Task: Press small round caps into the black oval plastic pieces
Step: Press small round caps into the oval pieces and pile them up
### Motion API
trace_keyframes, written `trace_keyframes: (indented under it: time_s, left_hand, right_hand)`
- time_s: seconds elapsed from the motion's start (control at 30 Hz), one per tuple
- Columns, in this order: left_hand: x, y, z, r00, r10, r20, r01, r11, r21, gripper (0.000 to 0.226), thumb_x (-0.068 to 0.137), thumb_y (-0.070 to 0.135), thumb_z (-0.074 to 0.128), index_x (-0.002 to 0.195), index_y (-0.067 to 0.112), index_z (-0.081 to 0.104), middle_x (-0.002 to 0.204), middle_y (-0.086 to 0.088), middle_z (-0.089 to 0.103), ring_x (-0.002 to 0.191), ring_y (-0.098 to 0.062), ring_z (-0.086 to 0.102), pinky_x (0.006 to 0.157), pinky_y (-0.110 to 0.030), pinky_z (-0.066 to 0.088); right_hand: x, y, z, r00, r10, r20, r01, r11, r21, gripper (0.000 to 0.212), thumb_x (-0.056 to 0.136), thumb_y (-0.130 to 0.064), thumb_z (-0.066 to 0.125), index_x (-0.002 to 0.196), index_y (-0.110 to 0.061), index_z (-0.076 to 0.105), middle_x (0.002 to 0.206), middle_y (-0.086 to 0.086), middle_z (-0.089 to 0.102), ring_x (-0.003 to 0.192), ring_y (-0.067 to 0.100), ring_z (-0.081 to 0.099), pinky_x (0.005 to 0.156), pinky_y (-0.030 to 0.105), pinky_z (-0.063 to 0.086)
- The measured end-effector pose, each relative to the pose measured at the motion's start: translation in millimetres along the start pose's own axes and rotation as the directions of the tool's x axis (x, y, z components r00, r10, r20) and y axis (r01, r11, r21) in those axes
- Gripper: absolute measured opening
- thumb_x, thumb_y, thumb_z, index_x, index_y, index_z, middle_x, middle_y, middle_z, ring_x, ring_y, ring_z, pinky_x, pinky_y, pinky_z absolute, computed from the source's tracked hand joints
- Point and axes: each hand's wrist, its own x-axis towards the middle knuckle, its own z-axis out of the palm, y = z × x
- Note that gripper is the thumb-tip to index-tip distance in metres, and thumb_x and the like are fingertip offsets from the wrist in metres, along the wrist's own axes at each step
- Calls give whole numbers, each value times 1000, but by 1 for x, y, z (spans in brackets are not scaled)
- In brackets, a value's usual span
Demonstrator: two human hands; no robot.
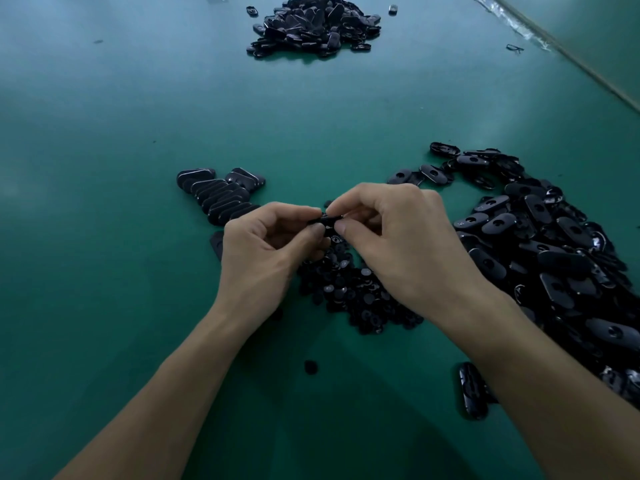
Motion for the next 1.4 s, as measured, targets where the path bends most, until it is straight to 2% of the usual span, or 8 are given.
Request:
trace_keyframes:
  time_s: [0.13, 0.5, 0.63, 0.83, 0.93, 1.03, 1.27, 1.4]
  left_hand:
    - [0, 0, 1, 1000, 16, 15, -16, 1000, 5, 19, 84, -6, 72, 90, 12, 72, 80, -2, 77, 68, -13, 72, 67, -22, 58]
    - [-1, 0, 1, 999, 23, 35, -22, 999, -28, 15, 84, -3, 72, 92, 10, 71, 82, -4, 77, 72, -15, 74, 67, -22, 57]
    - [-1, 0, 3, 999, 15, 33, -13, 999, -35, 15, 82, -3, 73, 90, 9, 71, 79, -1, 77, 69, -12, 73, 67, -21, 57]
    - [-1, 0, 4, 999, 20, 31, -20, 1000, -4, 18, 83, -5, 73, 89, 11, 71, 79, -3, 77, 71, -13, 73, 68, -23, 58]
    - [0, -1, 3, 1000, 21, 18, -21, 1000, -8, 19, 84, -6, 72, 89, 12, 71, 79, -2, 77, 69, -14, 73, 68, -23, 58]
    - [1, -3, 1, 1000, 15, -19, -15, 1000, -23, 20, 85, -6, 71, 90, 13, 71, 77, -2, 76, 69, -17, 73, 68, -24, 59]
    - [1, -2, 0, 1000, 18, -6, -18, 999, -32, 18, 83, -4, 74, 90, 13, 71, 79, -2, 76, 68, -14, 72, 67, -22, 57]
    - [0, 0, 1, 999, 31, -6, -32, 999, -38, 17, 82, -7, 74, 90, 9, 70, 80, -2, 77, 68, -12, 72, 67, -21, 57]
  right_hand:
    - [-1, 0, 3, 1000, 16, 10, -16, 1000, -7, 18, 92, -14, 67, 105, -24, 76, 82, -13, 70, 81, 1, 66, 77, 20, 55]
    - [-3, -3, 3, 1000, -21, -10, 21, 1000, -23, 18, 92, -11, 67, 100, -23, 79, 87, -8, 73, 81, 3, 66, 80, 15, 51]
    - [-4, -2, 5, 1000, 20, -14, -20, 1000, -8, 12, 88, -13, 70, 93, -23, 73, 76, -11, 69, 80, 4, 65, 75, 20, 53]
    - [-4, -1, 5, 1000, 14, -18, -15, 1000, -17, 13, 88, -10, 69, 92, -21, 74, 75, -11, 70, 76, 2, 66, 76, 20, 55]
    - [-5, -2, 5, 1000, -9, -26, 8, 1000, -24, 15, 91, -9, 66, 98, -20, 74, 77, -12, 67, 76, 4, 63, 75, 14, 50]
    - [-3, -4, 4, 999, -37, -31, 34, 997, -71, 22, 98, -11, 59, 112, -19, 73, 92, -6, 62, 86, 5, 57, 80, 3, 39]
    - [-2, -4, 5, 998, -18, -67, 18, 1000, -9, 12, 91, -13, 68, 94, -22, 76, 82, -9, 73, 80, 5, 67, 78, 26, 54]
    - [-1, -4, 9, 995, -18, -100, 16, 1000, -21, 12, 87, -17, 75, 94, -25, 80, 87, -6, 69, 81, 7, 64, 77, 17, 51]
